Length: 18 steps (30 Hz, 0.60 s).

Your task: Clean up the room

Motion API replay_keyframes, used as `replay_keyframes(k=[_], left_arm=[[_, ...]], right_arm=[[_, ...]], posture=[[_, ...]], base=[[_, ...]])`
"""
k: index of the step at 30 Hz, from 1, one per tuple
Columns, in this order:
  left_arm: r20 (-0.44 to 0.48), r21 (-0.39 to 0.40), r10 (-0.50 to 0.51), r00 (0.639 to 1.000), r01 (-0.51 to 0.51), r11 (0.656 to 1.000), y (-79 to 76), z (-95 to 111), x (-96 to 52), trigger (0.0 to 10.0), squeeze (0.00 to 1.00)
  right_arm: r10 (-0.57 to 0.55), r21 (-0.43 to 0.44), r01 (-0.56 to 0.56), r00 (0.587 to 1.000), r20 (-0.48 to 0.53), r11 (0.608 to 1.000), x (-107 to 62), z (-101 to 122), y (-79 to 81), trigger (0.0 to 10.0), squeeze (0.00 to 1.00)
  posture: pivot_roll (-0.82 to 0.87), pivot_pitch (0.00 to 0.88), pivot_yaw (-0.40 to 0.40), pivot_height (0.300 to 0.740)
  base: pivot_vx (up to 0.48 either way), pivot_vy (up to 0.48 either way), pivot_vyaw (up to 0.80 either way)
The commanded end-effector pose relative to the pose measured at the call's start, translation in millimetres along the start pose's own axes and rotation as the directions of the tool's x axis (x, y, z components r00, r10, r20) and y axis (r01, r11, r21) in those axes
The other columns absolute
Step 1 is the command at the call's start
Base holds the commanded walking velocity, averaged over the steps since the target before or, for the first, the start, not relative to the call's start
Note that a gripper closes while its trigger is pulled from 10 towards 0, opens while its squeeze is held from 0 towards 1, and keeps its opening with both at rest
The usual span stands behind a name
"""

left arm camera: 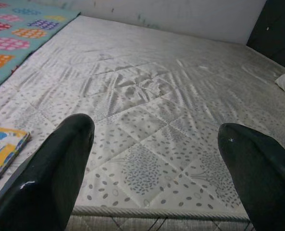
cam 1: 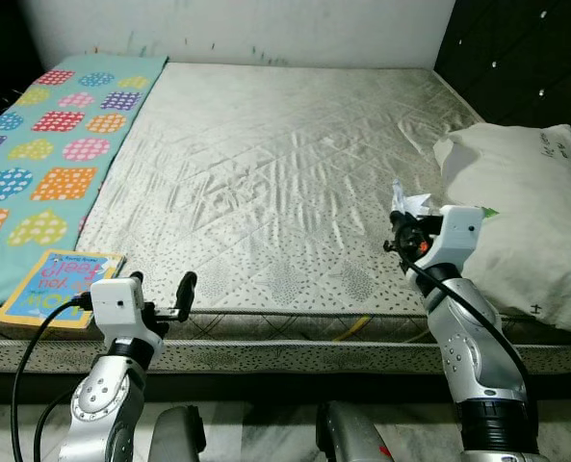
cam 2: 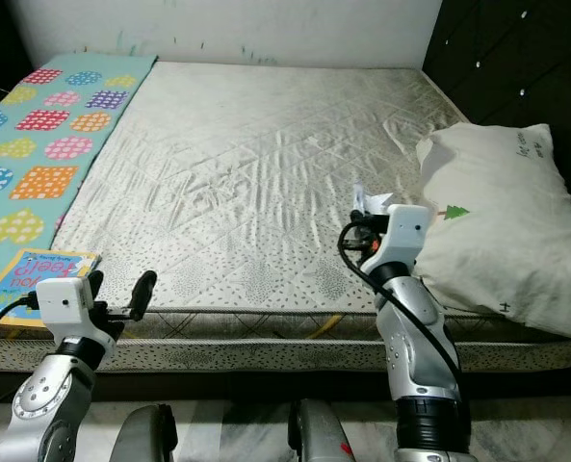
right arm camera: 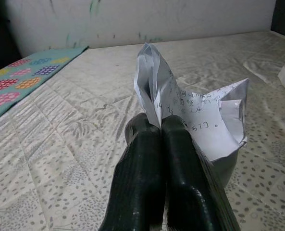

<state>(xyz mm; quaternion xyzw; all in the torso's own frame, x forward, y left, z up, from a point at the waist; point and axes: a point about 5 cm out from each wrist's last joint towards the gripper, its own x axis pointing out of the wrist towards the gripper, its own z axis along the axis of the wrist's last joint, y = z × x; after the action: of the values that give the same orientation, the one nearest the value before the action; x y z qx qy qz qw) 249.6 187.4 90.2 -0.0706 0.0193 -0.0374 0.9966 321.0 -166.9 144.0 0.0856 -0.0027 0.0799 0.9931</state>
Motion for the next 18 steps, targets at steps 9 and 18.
replay_keyframes(k=[9, 18], left_arm=[[-0.018, 0.010, -0.006, 1.000, 0.006, 1.000, -2.0, -2.9, 1.8, 10.0, 0.00], [-0.018, 0.013, -0.010, 1.000, 0.010, 1.000, -3.6, -3.0, 3.1, 10.0, 0.00]], right_arm=[[0.007, -0.011, -0.007, 1.000, 0.028, 1.000, 1.5, 8.1, -2.2, 10.0, 0.00], [-0.022, -0.002, 0.022, 1.000, 0.020, 1.000, -1.0, 4.8, -5.7, 10.0, 0.00]], posture=[[-0.11, 0.000, -0.043, 0.678], [-0.10, 0.000, -0.043, 0.738]], base=[[0.000, 0.000, 0.00], [0.000, 0.000, 0.00]])
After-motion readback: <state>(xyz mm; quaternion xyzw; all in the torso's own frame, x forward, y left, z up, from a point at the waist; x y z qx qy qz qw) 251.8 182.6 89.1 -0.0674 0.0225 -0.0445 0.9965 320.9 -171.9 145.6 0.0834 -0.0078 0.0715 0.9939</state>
